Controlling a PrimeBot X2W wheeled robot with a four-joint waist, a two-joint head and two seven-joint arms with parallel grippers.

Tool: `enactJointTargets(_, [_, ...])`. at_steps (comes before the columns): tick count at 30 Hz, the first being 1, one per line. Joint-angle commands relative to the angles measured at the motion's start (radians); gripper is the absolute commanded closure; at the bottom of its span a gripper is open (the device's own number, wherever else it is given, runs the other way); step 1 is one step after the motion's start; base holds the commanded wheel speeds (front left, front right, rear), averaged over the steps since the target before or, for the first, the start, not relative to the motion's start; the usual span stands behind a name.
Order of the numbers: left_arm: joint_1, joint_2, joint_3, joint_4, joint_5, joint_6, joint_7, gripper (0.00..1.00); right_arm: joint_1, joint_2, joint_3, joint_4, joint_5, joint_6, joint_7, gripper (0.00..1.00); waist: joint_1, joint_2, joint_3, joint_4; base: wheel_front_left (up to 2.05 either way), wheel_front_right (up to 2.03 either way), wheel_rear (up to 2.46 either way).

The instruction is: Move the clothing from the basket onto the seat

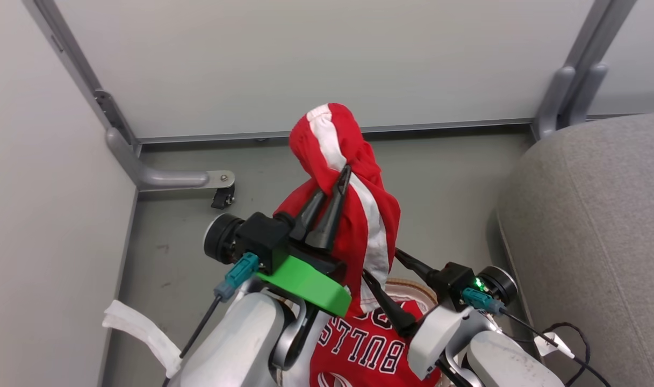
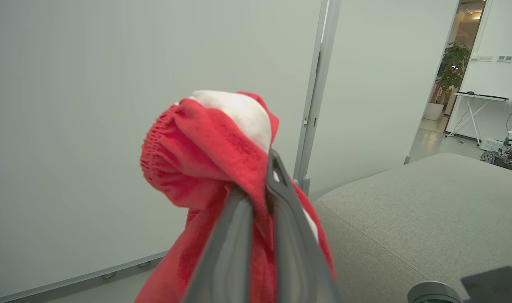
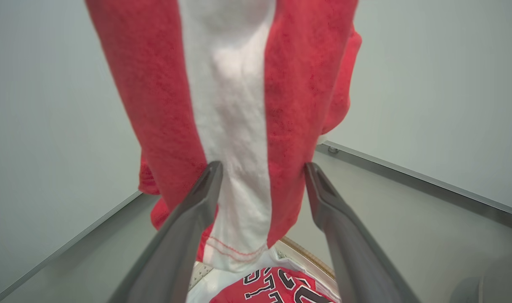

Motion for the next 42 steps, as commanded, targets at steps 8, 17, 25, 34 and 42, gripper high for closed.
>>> enactJointTargets(8, [-0.032, 0.002, -0.079, -0.015, -0.032, -0.007, -0.001, 1.0, -0.036, 0.023, -0.003, 0.044, -0.009, -0.001, -0.001, 0.0, 0.0001, 0.0, 0.011, 0.079, 0.0, 0.0, 0.0])
enactJointTargets(17, [-0.035, 0.002, -0.114, -0.01, -0.042, -0.001, -0.001, 1.0, -0.049, 0.021, 0.034, 0.066, 0.052, -0.001, -0.001, 1.0, 0.0001, 0.0, 0.017, 0.105, 0.0, 0.0, 0.0])
enactJointTargets(25, [-0.033, 0.002, -0.099, -0.006, -0.043, 0.002, -0.001, 1.0, -0.028, 0.015, 0.042, 0.058, 0.066, -0.001, -0.001, 1.0, 0.0001, 0.0, 0.017, 0.09, 0.0, 0.0, 0.0])
enactJointTargets(34, [-0.022, 0.002, -0.092, 0.002, -0.036, 0.003, -0.001, 1.0, -0.026, 0.014, 0.038, 0.044, 0.069, -0.001, -0.001, 1.0, 0.0001, 0.0, 0.014, 0.064, 0.0, 0.0, 0.0])
enactJointTargets(42, [0.003, 0.002, -0.063, 0.026, -0.008, 0.004, -0.001, 0.0, -0.001, 0.019, -0.004, -0.014, 0.038, -0.001, -0.002, 1.0, 0.0001, 0.0, 0.015, 0.0, 0.0, 0.0, 0.0])
